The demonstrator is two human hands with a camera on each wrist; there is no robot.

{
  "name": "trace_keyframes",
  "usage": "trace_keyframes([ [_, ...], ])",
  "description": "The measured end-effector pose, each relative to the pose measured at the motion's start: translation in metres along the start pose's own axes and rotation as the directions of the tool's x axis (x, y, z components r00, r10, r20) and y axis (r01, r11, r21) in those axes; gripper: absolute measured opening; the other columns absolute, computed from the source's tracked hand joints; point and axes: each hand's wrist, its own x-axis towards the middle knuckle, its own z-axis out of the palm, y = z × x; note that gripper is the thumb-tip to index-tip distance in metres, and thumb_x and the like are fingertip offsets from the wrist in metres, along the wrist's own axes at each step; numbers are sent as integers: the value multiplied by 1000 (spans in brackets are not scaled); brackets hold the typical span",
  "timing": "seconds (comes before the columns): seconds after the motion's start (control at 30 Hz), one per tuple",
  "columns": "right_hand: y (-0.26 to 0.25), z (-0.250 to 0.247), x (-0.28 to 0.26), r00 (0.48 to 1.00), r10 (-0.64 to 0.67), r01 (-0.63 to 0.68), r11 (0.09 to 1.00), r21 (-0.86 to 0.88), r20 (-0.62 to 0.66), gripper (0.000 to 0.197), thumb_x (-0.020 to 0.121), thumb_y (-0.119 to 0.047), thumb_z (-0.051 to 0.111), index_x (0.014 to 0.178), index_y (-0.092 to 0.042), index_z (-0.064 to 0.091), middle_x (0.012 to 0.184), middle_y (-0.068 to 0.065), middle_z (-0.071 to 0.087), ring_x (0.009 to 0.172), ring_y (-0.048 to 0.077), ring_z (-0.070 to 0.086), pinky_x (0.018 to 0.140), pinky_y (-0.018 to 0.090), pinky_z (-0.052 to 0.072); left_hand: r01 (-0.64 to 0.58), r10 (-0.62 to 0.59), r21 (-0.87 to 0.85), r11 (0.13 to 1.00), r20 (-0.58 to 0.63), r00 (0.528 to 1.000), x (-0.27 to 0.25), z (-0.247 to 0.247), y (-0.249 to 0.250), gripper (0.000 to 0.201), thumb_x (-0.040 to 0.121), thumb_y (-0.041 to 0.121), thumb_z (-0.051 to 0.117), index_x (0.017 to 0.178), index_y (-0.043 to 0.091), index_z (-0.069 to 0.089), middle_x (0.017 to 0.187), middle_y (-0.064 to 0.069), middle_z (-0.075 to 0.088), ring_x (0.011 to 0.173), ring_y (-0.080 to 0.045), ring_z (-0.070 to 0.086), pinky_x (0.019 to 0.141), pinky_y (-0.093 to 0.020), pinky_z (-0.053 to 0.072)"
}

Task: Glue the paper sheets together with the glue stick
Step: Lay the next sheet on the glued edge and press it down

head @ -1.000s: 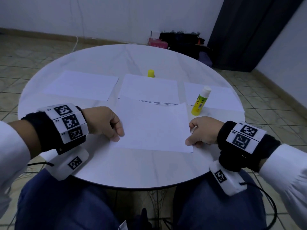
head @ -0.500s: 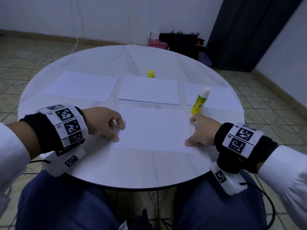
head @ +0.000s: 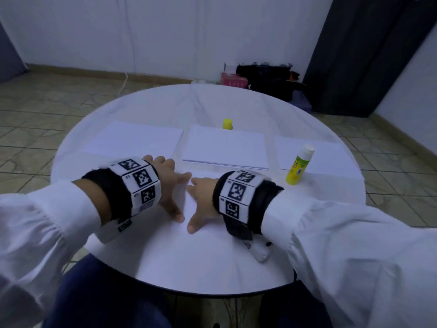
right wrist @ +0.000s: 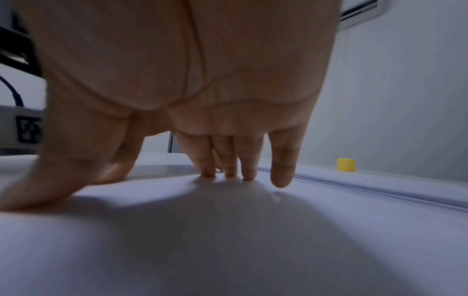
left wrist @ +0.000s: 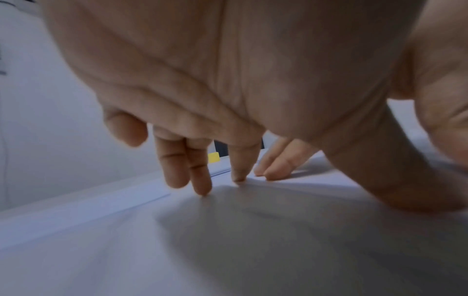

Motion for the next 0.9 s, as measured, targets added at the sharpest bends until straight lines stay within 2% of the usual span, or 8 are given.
trace_keyframes([
  [0.1, 21, 2, -6, 999, 42, -41, 999, -35, 34, 114, 70, -62, 70, 152, -13, 7, 159, 7, 5, 145, 24, 13, 116, 42, 20, -1, 1, 37, 999, -3, 1000, 2, 2, -3, 119, 55, 86, 59, 150, 41, 5, 151, 3, 23, 138, -23, 20, 109, -42, 20],
  [0.2, 57, 11, -24, 989, 123, -123, 992, 4, 81, 125, 67, -59, 75, 151, -11, -4, 159, 8, -8, 147, 23, 2, 119, 41, 11, -8, 8, 48, 999, -4, 1000, 3, 4, -4, 120, 56, 87, 56, 150, 39, 1, 157, 5, 9, 142, -21, 11, 108, -43, 17],
  [0.33, 97, 20, -57, 961, 218, -228, 973, 44, 168, 129, 67, -52, 78, 150, -11, -12, 158, 5, -17, 147, 18, -4, 119, 35, 7, -60, 60, 62, 996, 8, 998, 6, 4, -5, 121, 59, 87, 55, 152, 29, 3, 159, 8, 3, 145, -18, 7, 110, -41, 19],
  [0.47, 106, 24, -68, 952, 230, -247, 967, 61, 202, 128, 68, -48, 79, 150, -10, -12, 158, 3, -18, 146, 17, -5, 118, 35, 8, -125, 126, 37, 991, -10, 992, 10, -1, -1, 129, 55, 86, 60, 150, 16, 10, 157, 7, 10, 145, -17, 10, 114, -41, 18],
  [0.6, 101, 22, -66, 959, 233, -242, 970, 39, 160, 119, 67, -43, 81, 150, -6, 4, 157, 7, 3, 144, 22, 10, 116, 39, 19, -198, 198, 0, 980, -42, 979, 11, -13, 28, 131, 54, 81, 66, 150, 12, 10, 158, 2, 10, 146, -18, 9, 118, -42, 9],
  [0.7, 101, 22, -65, 961, 239, -243, 970, 10, 137, 118, 66, -45, 82, 149, -4, 8, 154, 10, 11, 142, 24, 16, 115, 40, 22, -258, 253, -61, 964, -79, 964, 17, -27, 67, 135, 55, 80, 68, 151, 7, 8, 159, -4, 10, 146, -21, 12, 119, -43, 9],
  [0.8, 104, 25, -62, 964, 237, -240, 971, 8, 118, 127, 63, -49, 82, 150, -4, 2, 157, 12, 6, 145, 24, 10, 117, 39, 18, -310, 301, -109, 944, -94, 949, 24, -37, 106, 142, 51, 83, 67, 152, 8, 0, 160, -8, 5, 147, -24, 8, 119, -47, 8],
  [0.9, 108, 29, -60, 964, 230, -235, 972, 24, 131, 137, 60, -53, 82, 150, -9, -11, 159, 9, -9, 147, 20, -4, 119, 38, 10, -316, 303, -139, 938, -109, 947, 23, -41, 125, 139, 50, 83, 68, 152, 15, 2, 157, -5, 14, 145, -25, 15, 118, -46, 14],
])
